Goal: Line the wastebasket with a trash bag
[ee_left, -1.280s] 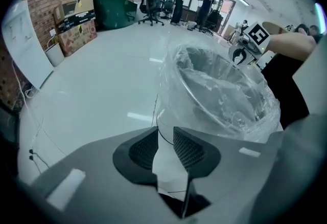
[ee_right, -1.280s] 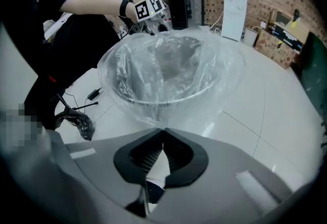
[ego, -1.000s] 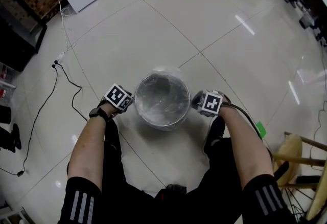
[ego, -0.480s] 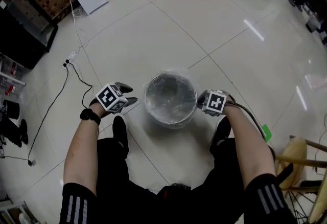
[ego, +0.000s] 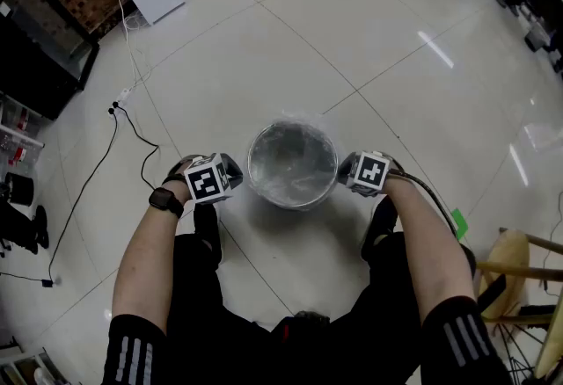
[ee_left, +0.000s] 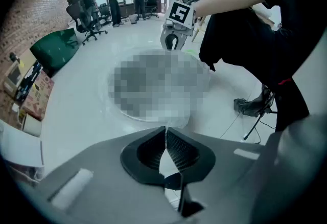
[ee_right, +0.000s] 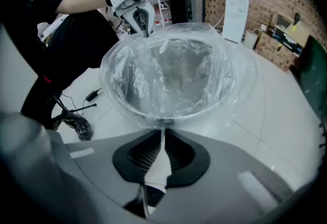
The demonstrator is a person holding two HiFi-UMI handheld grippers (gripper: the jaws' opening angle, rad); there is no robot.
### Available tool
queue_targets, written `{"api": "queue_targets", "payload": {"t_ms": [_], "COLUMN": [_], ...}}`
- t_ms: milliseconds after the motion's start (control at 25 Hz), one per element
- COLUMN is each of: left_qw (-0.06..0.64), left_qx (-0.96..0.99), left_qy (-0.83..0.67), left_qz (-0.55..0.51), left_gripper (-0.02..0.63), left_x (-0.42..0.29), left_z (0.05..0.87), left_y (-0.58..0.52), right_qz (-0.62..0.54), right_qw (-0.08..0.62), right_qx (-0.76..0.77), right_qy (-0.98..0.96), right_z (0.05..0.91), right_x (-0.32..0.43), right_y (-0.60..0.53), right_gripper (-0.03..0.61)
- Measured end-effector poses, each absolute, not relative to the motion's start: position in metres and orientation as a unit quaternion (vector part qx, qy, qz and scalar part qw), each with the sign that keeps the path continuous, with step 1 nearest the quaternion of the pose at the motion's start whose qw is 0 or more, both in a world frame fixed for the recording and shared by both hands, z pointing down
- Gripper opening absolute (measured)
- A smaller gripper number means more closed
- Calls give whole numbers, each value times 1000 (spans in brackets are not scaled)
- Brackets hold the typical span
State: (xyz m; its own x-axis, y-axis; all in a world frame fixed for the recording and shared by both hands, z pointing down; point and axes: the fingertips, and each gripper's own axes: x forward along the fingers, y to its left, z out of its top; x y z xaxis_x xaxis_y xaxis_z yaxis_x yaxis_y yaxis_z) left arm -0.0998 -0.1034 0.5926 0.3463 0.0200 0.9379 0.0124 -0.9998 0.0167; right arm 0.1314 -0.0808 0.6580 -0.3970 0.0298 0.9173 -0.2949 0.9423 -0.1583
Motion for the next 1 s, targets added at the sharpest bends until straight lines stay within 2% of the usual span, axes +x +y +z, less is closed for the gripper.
{"api": "queue_targets", "payload": {"t_ms": [200,440,1000], "left_qw": [49,78,67], "left_qx": [815,770,758], "left_qy": [52,64,16], "left_qz": [575,630,649], "left_gripper": [-8,-8,-8], "left_x": [-103,-129,-122], "left_z": [607,648,708], "left_y": [-79,-73,-112], "right_qz": [163,173,213], "right_qw": [523,521,538], "right_qx": [76,69,102], "right_qy": [-833,-833,-809], "right_z": [655,665,711], "right_x": [129,125,139], "right_y": [-77,-76,-95], "right_gripper": [25,21,21]}}
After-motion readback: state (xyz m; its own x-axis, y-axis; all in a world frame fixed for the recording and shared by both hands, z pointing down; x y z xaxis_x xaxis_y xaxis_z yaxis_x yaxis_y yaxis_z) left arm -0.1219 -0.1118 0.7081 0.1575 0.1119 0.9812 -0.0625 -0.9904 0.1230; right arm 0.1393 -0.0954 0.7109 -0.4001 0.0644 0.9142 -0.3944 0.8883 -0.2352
